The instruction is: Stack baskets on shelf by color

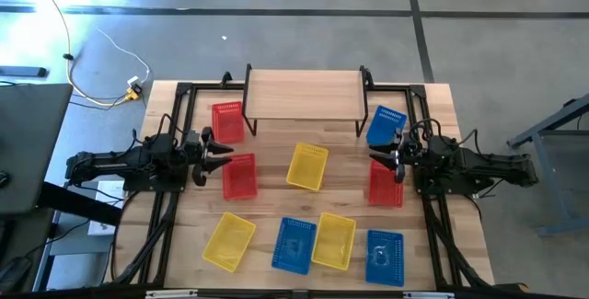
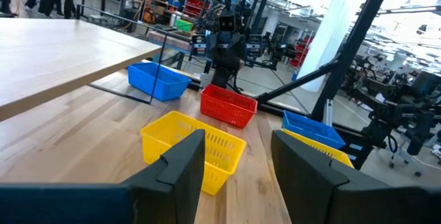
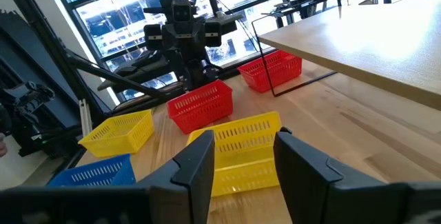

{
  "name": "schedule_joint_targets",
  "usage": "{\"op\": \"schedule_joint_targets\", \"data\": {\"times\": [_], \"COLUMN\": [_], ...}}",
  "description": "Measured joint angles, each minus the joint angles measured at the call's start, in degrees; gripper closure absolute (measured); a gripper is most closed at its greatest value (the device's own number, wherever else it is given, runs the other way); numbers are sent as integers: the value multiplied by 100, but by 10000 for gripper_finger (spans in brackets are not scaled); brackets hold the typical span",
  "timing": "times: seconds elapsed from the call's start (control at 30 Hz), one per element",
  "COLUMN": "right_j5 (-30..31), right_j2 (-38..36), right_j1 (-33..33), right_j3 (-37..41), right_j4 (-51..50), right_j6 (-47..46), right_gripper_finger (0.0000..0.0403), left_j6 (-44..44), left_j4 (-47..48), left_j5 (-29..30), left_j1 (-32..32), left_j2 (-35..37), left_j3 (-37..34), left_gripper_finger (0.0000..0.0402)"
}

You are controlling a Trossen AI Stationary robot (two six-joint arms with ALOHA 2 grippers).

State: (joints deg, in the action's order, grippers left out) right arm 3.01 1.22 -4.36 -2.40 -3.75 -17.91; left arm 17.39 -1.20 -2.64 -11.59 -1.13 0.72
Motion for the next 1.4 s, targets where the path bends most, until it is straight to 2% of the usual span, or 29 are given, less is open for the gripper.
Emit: {"op": "schedule_joint_targets", "data": {"times": [0.17, 0.37, 0.57, 1.4], "right_j5": [0, 0, 0, 0], "right_j2": [2, 0, 2, 1], "right_j1": [0, 0, 0, 0], "right_j3": [0, 0, -2, -1], "right_j4": [0, 0, 0, 0], "right_j6": [-2, 0, -2, -1], "right_gripper_finger": [268, 268, 268, 268], "left_j6": [0, 0, 0, 363], "left_j4": [-1, -11, -161, -78], "left_j5": [308, 359, 899, 1273], "left_j1": [2, 0, 0, 0], "left_j2": [2, 0, 2, 2], "left_j3": [-1, -1, 0, 1], "left_gripper_finger": [243, 243, 243, 243]}}
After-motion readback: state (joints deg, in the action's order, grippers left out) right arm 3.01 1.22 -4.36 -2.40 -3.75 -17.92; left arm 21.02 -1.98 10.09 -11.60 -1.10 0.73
